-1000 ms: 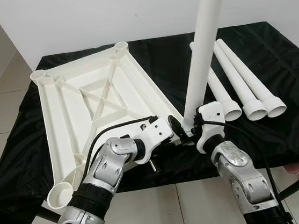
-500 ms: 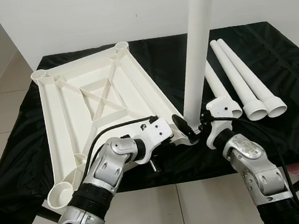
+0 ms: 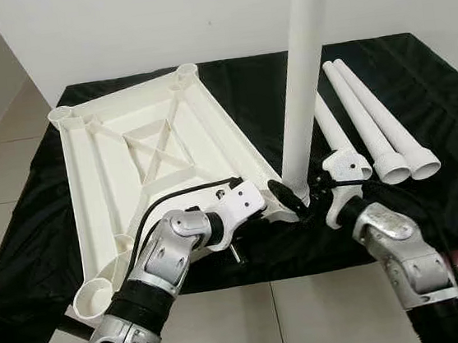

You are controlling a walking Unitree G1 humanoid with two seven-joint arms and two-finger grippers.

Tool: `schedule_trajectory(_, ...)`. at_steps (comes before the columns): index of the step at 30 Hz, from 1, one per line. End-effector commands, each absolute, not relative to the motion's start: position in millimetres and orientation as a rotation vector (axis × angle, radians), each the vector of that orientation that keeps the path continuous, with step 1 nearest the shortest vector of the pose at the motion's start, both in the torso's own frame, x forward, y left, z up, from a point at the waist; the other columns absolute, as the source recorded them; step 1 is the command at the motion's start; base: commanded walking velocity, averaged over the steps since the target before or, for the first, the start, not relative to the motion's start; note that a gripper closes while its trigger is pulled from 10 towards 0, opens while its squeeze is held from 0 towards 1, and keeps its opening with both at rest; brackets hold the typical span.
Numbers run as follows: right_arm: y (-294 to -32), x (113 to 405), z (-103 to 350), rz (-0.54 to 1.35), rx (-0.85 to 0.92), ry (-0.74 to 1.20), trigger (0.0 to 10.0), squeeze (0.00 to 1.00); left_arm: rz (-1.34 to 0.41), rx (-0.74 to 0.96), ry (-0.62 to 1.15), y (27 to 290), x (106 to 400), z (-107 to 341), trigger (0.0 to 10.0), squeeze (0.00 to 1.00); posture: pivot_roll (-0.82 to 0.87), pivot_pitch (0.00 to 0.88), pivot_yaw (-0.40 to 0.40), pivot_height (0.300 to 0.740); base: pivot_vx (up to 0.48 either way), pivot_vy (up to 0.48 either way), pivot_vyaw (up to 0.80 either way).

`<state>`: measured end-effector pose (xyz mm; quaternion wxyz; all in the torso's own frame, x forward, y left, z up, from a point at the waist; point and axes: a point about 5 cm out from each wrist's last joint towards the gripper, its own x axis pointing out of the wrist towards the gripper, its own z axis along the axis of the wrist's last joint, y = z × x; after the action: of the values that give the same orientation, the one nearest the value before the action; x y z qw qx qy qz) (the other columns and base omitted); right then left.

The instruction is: Building children table

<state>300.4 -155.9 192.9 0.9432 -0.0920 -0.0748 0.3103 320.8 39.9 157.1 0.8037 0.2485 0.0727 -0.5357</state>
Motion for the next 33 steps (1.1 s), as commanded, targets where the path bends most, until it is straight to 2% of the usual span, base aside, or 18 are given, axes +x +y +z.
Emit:
schedule_trajectory(1, -157, 301, 194, 0.68, -0.195, -0.161, 10.0, 0.0, -1.054, 0.532, 0.086, 43, 328, 167, 10.0, 0.0, -0.12, 0.125, 0.082, 0.74, 0.0, 0.0, 0.0)
schedule_trajectory(9, -160, 303, 197, 0.717, -0.203, -0.164, 10.0, 0.0, -1.054, 0.531, 0.087, 43, 328, 167, 10.0, 0.0, -0.12, 0.125, 0.082, 0.74, 0.0, 0.0, 0.0)
schedule_trajectory(15, -161, 305, 200, 0.826, -0.22, -0.158, 10.0, 0.0, -1.052, 0.533, 0.085, 43, 328, 167, 10.0, 0.0, -0.12, 0.127, 0.085, 0.74, 0.0, 0.0, 0.0)
schedule_trajectory(33, -164, 313, 208, 0.874, -0.249, -0.172, 10.0, 0.0, -1.054, 0.534, 0.083, 43, 328, 168, 10.0, 0.0, -0.12, 0.129, 0.086, 0.74, 0.0, 0.0, 0.0)
